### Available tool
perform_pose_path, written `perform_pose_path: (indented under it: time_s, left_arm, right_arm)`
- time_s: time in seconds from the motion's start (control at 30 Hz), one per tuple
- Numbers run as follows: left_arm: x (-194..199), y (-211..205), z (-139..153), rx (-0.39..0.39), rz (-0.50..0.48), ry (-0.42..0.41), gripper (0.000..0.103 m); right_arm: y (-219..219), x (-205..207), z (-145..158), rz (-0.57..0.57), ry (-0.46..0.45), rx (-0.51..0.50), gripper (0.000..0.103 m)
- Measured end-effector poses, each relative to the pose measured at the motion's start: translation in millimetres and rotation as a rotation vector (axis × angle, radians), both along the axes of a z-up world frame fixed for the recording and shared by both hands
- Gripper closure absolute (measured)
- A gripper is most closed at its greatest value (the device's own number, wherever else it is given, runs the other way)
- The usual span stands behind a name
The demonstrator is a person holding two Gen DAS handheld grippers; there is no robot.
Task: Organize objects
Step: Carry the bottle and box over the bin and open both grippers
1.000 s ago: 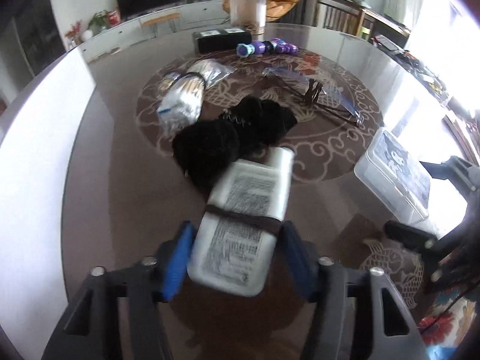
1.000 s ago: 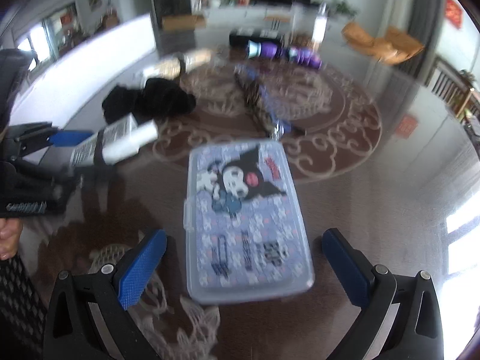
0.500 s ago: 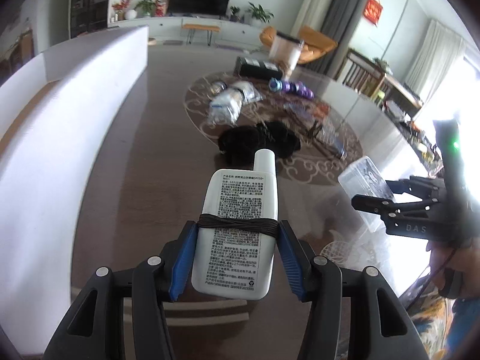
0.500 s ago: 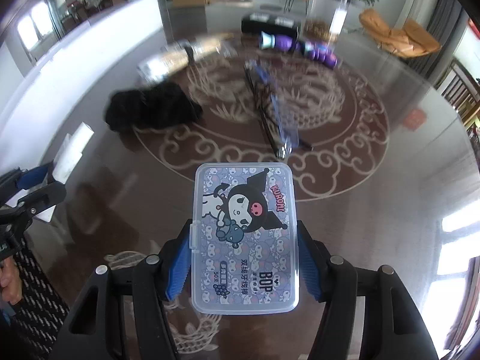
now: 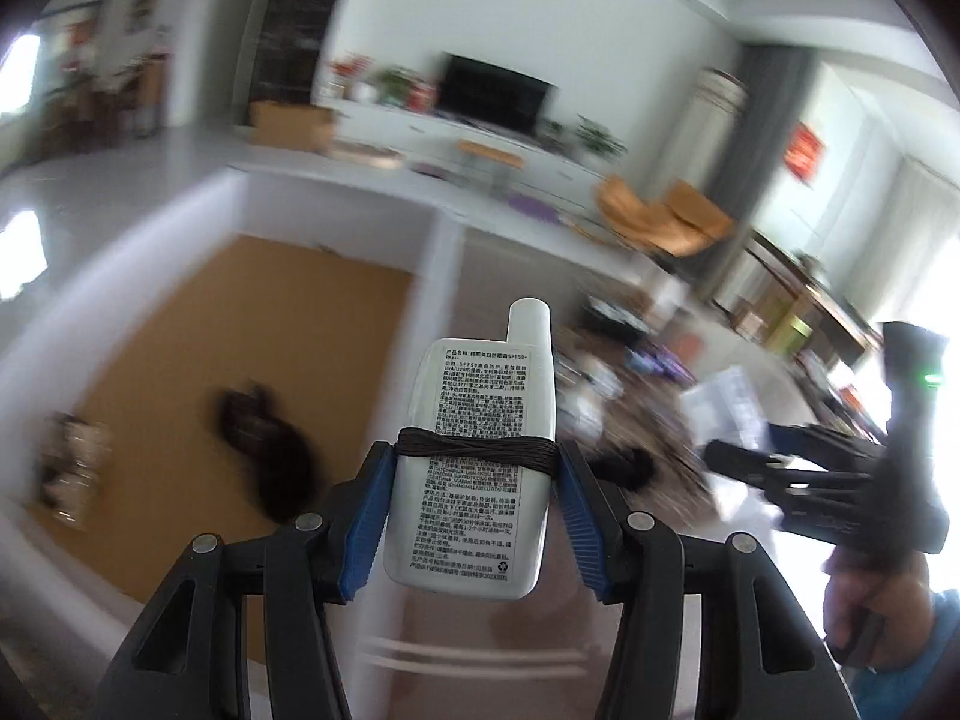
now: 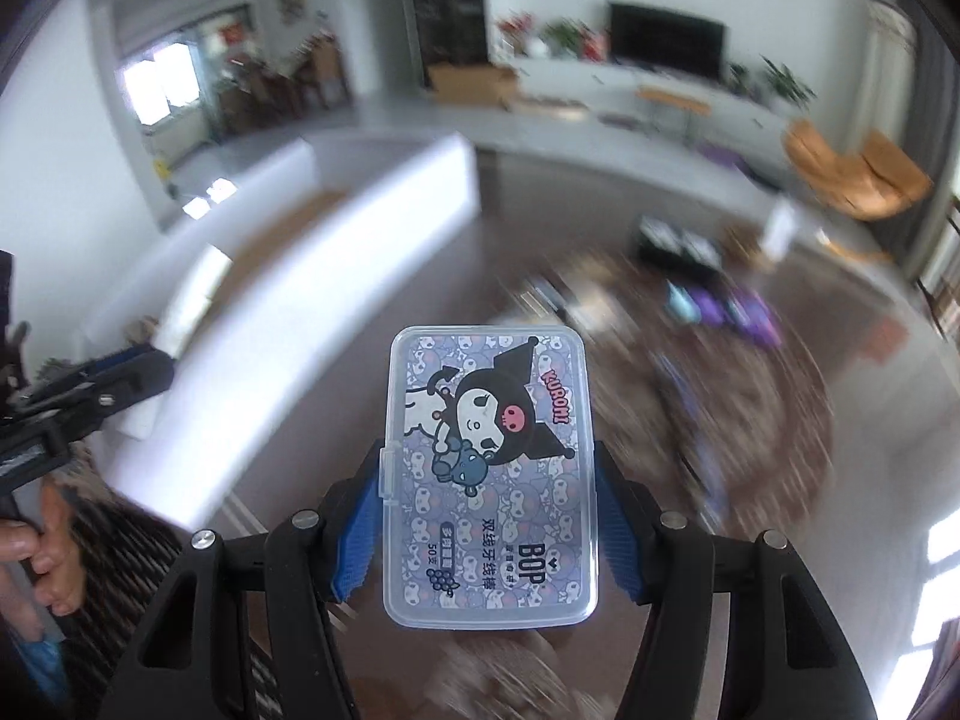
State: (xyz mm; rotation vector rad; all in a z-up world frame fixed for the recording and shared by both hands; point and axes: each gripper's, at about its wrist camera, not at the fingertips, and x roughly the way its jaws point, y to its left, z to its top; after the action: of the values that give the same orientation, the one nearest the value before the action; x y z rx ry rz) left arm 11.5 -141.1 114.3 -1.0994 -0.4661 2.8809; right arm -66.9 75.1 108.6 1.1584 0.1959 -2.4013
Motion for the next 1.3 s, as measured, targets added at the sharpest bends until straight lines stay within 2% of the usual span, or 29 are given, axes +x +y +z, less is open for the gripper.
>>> perform_pose_path:
  time_s: [0.17,0.33,0.43,0.47,0.5,0.57,0.63,0.7,0.77,0.9,1.03,1.13,1.3]
  left_arm:
    - [-3,-72,-1,0.002,0.207,-0.056,0.049]
    - [-18,-105,-30,0.014,0.278,-0.176,0.049]
    - [-23,-110,-51,0.062,0.3,-0.226,0.048]
    - [-28,-115,-60,0.078,0.317,-0.26,0.044]
    - [-29,-118,-67,0.091,0.336,-0.294,0.03]
    - [-29,-118,-69,0.079,0.335,-0.303,0.027]
    - [-29,-112,-68,0.051,0.328,-0.306,0.024]
    - [-27,-106,-68,0.038,0.321,-0.292,0.019]
    - [-24,-101,-66,0.015,0.33,-0.27,0.019]
    - [-15,-89,-58,0.01,0.362,-0.207,0.019]
    - [-7,-77,-44,-0.022,0.374,-0.123,0.019]
    - [-1,-64,-33,-0.039,0.359,-0.059,0.019]
    - [6,-18,-12,-0.008,0.244,0.026,0.019]
  right_arm:
    - [-85,-24,41,0.114,0.088,-0.07,0.04]
    - [-178,-54,55,0.213,0.108,-0.109,0.04]
    - [-224,-69,48,0.246,0.115,-0.078,0.04]
    - [-236,-73,43,0.251,0.11,-0.067,0.04]
    - [-247,-79,37,0.256,0.098,-0.055,0.04]
    - [-265,-89,20,0.259,0.067,-0.03,0.038]
    - [-273,-96,6,0.245,0.039,-0.001,0.027]
    - [-270,-95,0,0.232,0.039,0.001,0.021]
    - [-263,-90,-2,0.22,0.057,-0.002,0.012]
    - [-233,-75,-2,0.197,0.102,0.0,0.012]
    - [-170,-47,-9,0.162,0.147,-0.015,0.008]
    - [-116,-20,-24,0.109,0.2,0.029,0.007]
    - [-24,24,-63,-0.008,0.235,0.145,0.007]
